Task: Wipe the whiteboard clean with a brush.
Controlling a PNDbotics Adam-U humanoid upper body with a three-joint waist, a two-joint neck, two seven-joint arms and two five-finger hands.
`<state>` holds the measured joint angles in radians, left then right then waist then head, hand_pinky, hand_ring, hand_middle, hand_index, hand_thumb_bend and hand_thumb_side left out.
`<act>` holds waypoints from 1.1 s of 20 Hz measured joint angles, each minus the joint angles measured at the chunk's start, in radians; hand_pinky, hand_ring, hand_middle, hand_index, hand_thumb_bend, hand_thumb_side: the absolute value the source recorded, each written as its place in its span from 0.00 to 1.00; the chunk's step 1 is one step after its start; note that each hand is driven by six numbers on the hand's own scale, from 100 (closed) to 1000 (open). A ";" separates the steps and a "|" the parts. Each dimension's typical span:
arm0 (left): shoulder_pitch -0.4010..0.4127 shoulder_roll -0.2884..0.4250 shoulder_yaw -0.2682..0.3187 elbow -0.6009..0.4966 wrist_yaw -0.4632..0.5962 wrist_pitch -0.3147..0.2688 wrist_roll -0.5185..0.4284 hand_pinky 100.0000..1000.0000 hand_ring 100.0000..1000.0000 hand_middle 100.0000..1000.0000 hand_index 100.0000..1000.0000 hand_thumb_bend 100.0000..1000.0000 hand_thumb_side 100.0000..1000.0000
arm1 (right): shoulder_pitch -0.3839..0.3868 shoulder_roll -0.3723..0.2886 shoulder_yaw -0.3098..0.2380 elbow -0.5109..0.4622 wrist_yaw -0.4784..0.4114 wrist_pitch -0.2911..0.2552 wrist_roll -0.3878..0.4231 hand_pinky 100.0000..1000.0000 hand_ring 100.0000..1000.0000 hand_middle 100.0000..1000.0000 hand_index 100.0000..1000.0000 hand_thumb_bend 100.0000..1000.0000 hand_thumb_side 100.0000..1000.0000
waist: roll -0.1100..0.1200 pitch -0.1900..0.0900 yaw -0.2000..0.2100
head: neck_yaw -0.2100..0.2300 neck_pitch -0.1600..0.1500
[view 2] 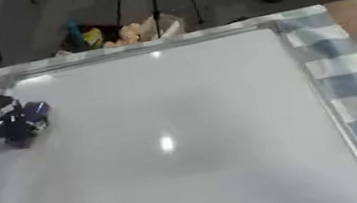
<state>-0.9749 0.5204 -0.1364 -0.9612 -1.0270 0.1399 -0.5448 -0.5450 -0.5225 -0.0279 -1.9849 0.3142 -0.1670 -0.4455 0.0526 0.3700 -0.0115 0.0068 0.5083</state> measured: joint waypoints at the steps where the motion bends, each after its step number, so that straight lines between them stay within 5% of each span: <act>1: 0.001 0.004 0.003 0.003 0.000 0.002 0.002 0.30 0.46 0.41 0.75 0.03 0.70 | 0.000 0.000 -0.001 0.000 0.000 0.000 0.000 0.77 0.80 0.70 0.76 0.00 0.87 | 0.000 0.000 0.001 | 0.000 0.000; 22: 0.014 0.026 0.030 0.031 -0.030 0.022 0.041 0.29 0.46 0.41 0.75 0.02 0.69 | 0.005 0.000 -0.002 0.000 0.000 0.002 -0.002 0.77 0.80 0.70 0.76 0.00 0.86 | -0.004 -0.001 0.005 | 0.000 -0.001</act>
<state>-0.9610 0.5462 -0.1064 -0.9306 -1.0571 0.1623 -0.5041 -0.5396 -0.5225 -0.0302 -1.9849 0.3143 -0.1655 -0.4474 0.0490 0.3686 -0.0070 0.0071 0.5076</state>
